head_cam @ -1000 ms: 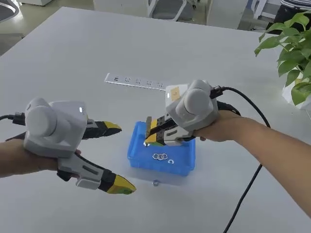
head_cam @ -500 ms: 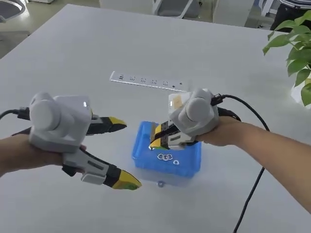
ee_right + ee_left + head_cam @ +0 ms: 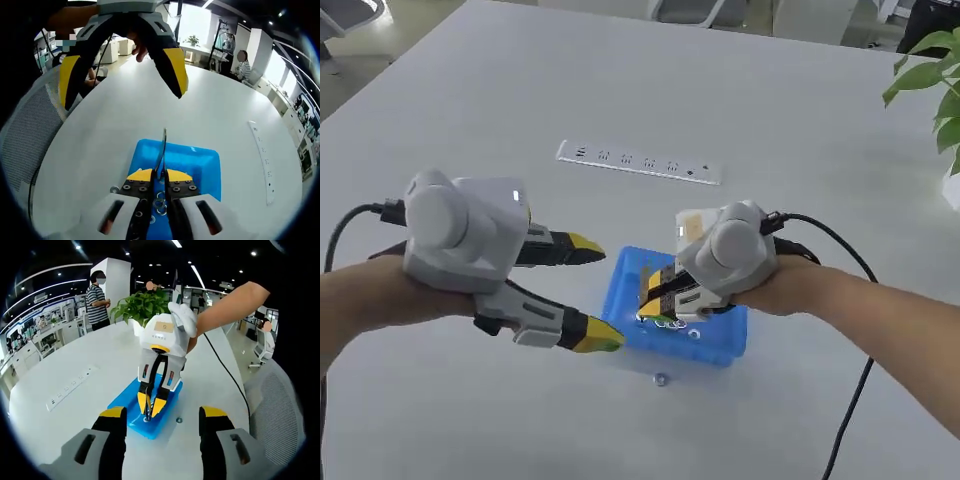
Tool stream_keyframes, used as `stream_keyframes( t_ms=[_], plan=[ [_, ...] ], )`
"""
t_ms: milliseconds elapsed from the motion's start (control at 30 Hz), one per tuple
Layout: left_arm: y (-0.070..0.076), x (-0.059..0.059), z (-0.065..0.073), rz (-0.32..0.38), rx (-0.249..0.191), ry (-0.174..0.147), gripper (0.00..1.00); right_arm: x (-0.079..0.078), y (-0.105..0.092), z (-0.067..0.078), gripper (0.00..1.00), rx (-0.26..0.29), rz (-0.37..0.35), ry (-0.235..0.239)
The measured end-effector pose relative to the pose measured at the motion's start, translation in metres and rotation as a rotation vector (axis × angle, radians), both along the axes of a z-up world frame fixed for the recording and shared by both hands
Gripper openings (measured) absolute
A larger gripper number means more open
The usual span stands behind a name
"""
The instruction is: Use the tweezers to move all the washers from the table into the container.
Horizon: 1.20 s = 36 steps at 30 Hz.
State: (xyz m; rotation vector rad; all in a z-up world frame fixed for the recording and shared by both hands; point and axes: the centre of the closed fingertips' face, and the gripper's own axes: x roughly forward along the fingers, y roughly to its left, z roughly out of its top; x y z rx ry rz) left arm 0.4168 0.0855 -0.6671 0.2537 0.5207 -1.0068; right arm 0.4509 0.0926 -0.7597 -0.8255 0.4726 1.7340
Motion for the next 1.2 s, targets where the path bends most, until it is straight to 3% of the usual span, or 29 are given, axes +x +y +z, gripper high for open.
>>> stream_keyframes(
  t_ms=[267,400,533,933,1200],
  plan=[
    [-0.005,0.022,-0.005,-0.025,0.031,-0.033,0.25,0.0,0.001,-0.006,0.08,0.006,-0.002,0.022],
    [-0.009,0.032,-0.011,-0.042,0.055,-0.041,0.22,0.001,0.001,-0.005,0.08,0.012,0.0,0.028],
    [-0.015,0.035,-0.012,-0.065,0.049,-0.032,0.18,0.001,0.001,-0.006,0.08,0.011,0.007,0.024],
    [-0.022,0.038,-0.022,-0.121,0.075,-0.013,0.1,0.0,-0.001,-0.006,0.09,0.008,0.016,0.019],
    [-0.027,0.039,-0.025,-0.137,0.079,-0.018,0.07,0.0,-0.002,-0.006,0.09,0.006,0.02,0.02]
  ],
)
